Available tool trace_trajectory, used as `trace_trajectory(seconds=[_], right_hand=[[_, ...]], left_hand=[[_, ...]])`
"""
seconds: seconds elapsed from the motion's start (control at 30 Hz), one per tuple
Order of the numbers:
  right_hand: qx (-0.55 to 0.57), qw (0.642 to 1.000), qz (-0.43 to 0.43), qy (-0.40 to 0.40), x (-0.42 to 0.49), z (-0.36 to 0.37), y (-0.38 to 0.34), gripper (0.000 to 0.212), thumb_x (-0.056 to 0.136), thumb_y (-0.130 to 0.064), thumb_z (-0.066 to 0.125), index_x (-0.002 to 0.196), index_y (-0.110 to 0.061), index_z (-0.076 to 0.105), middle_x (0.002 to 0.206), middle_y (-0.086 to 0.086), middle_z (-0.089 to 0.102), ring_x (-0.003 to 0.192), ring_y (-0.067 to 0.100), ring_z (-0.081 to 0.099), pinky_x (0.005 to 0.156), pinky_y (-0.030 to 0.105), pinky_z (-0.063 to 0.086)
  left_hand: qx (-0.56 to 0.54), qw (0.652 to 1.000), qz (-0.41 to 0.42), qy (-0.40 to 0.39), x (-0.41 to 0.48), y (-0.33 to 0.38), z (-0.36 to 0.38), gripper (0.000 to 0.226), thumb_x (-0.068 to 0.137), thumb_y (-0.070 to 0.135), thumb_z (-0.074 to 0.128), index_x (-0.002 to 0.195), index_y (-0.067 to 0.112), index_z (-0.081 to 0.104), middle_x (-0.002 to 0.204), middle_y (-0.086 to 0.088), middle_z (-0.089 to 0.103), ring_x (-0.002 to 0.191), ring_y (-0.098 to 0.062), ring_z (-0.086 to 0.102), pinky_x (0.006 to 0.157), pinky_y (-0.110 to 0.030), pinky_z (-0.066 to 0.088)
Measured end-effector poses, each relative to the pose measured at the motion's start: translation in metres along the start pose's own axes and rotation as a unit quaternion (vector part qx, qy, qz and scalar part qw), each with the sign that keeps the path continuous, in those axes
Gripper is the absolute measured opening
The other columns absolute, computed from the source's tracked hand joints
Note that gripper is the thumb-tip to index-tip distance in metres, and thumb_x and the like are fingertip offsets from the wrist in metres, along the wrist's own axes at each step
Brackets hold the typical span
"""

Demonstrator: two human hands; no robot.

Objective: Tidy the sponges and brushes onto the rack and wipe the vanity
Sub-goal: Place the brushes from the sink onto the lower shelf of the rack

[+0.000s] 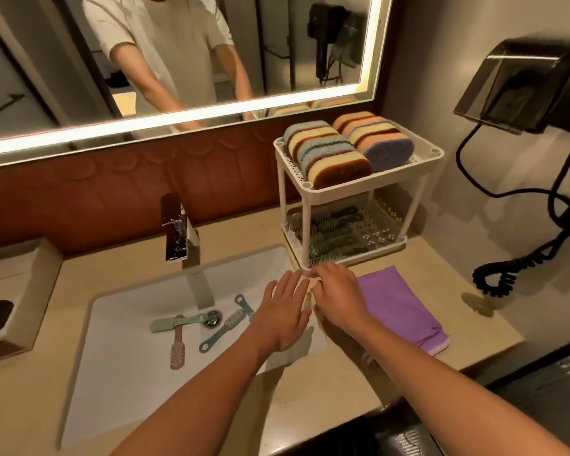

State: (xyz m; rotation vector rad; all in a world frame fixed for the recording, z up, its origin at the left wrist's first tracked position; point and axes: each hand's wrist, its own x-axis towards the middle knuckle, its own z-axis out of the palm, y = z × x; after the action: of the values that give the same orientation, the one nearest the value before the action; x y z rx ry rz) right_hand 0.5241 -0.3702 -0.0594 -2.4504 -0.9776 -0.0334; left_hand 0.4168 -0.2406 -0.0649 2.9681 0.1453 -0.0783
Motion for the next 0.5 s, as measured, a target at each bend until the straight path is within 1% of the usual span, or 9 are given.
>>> trace_trajectory(seconds=[0.1, 0.23, 0.33, 0.4, 0.47, 0.5], right_hand=[[0.011, 1.000, -0.001, -0.007, -0.006, 0.010, -0.023, 0.029, 0.095, -0.017, 0.053, 0.121, -0.023, 0.066, 0.122, -0.003, 0.064, 0.116, 0.019, 0.054, 0.097, 0.037, 0.044], [0.023, 0.997, -0.044, -0.053, -0.012, 0.032, -0.048, 0.029, 0.096, -0.017, 0.053, 0.122, -0.021, 0.067, 0.120, -0.001, 0.065, 0.115, 0.020, 0.056, 0.097, 0.037, 0.046], [0.018, 0.993, -0.074, -0.095, -0.015, 0.056, -0.069, 0.030, 0.097, -0.017, 0.052, 0.124, -0.021, 0.065, 0.124, -0.001, 0.064, 0.115, 0.021, 0.057, 0.095, 0.036, 0.047], [0.012, 0.989, -0.085, -0.116, -0.015, 0.069, -0.078, 0.031, 0.098, -0.018, 0.052, 0.127, -0.019, 0.064, 0.126, 0.001, 0.064, 0.115, 0.023, 0.057, 0.093, 0.037, 0.048], [0.005, 0.986, -0.096, -0.138, -0.015, 0.087, -0.086, 0.031, 0.100, -0.021, 0.052, 0.128, -0.018, 0.063, 0.127, 0.004, 0.065, 0.112, 0.025, 0.058, 0.088, 0.036, 0.048], [0.005, 0.984, -0.097, -0.150, -0.016, 0.097, -0.089, 0.031, 0.101, -0.022, 0.052, 0.129, -0.017, 0.063, 0.127, 0.005, 0.065, 0.111, 0.025, 0.059, 0.085, 0.033, 0.047]], left_hand=[[0.000, 0.999, -0.048, 0.000, -0.026, -0.021, 0.004, 0.063, 0.109, 0.043, 0.022, 0.163, 0.016, 0.005, 0.171, -0.006, -0.006, 0.157, -0.025, -0.008, 0.125, -0.046, -0.001], [-0.049, 0.992, -0.114, 0.007, -0.060, -0.053, 0.017, 0.063, 0.109, 0.044, 0.025, 0.163, 0.017, 0.005, 0.171, -0.005, -0.005, 0.157, -0.024, -0.005, 0.125, -0.046, -0.001], [-0.112, 0.978, -0.174, 0.015, -0.085, -0.082, 0.032, 0.063, 0.108, 0.042, 0.030, 0.162, 0.019, 0.008, 0.171, -0.004, 0.000, 0.157, -0.022, -0.002, 0.125, -0.045, 0.002], [-0.133, 0.970, -0.203, 0.023, -0.096, -0.096, 0.040, 0.063, 0.107, 0.042, 0.032, 0.162, 0.018, 0.011, 0.170, -0.005, 0.003, 0.157, -0.023, 0.000, 0.125, -0.048, 0.005], [-0.151, 0.963, -0.223, 0.020, -0.106, -0.110, 0.054, 0.063, 0.107, 0.041, 0.033, 0.161, 0.016, 0.014, 0.170, -0.007, 0.006, 0.156, -0.024, 0.003, 0.124, -0.050, 0.010], [-0.159, 0.960, -0.229, 0.024, -0.111, -0.116, 0.062, 0.063, 0.107, 0.042, 0.033, 0.161, 0.015, 0.016, 0.169, -0.008, 0.008, 0.156, -0.024, 0.004, 0.123, -0.050, 0.012]])
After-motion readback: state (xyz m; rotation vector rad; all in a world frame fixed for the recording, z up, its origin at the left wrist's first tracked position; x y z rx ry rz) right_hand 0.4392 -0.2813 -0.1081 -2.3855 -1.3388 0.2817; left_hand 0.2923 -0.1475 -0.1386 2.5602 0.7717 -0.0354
